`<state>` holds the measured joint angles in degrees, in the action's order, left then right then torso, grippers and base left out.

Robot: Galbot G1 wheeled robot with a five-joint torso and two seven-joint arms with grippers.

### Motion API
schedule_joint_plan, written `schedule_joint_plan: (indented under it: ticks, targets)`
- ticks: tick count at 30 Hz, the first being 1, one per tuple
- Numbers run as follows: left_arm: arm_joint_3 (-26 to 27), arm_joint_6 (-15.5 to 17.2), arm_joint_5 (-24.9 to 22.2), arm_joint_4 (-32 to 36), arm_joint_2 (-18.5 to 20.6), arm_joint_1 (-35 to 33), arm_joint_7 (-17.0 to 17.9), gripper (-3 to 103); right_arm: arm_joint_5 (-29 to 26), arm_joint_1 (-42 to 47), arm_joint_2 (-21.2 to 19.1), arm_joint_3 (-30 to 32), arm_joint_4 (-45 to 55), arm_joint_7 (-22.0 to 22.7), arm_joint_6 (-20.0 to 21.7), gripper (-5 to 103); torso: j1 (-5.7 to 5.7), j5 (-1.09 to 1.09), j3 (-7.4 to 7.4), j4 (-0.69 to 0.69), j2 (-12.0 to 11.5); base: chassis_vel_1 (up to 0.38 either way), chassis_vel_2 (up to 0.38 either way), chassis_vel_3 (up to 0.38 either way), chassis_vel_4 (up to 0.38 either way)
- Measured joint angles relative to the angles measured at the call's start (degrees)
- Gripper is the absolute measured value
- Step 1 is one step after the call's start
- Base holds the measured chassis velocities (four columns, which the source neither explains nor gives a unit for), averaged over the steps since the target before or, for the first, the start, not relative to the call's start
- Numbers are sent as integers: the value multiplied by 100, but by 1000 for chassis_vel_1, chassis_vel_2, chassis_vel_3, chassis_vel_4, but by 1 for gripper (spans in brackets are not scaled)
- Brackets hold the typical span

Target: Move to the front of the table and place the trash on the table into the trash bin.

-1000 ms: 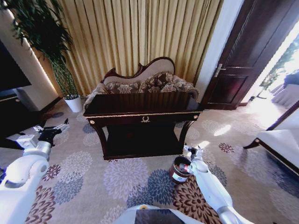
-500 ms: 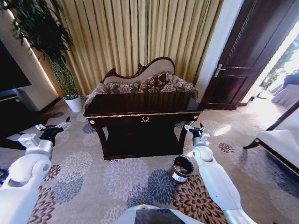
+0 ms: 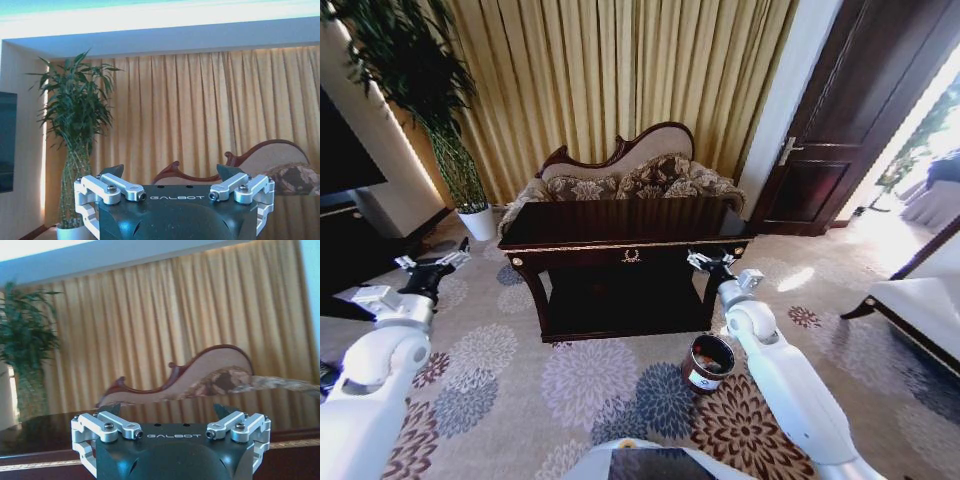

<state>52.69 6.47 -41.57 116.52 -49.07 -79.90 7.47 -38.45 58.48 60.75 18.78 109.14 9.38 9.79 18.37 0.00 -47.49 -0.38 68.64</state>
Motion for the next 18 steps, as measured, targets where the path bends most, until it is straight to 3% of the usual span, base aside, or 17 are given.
schedule_joint_plan:
  ticks: [7,18]
  targets:
    - [-169,-4,88,-18,-22,92,5,100,11,-111,9,-213,42,117,102,100,0,0,0,1,0,0,0,0,0]
    - [-209,-7,110,-65,-22,77,-34,100,43,13,-178,-34,13,28,200,100,0,1,0,0,0,0,0,0,0]
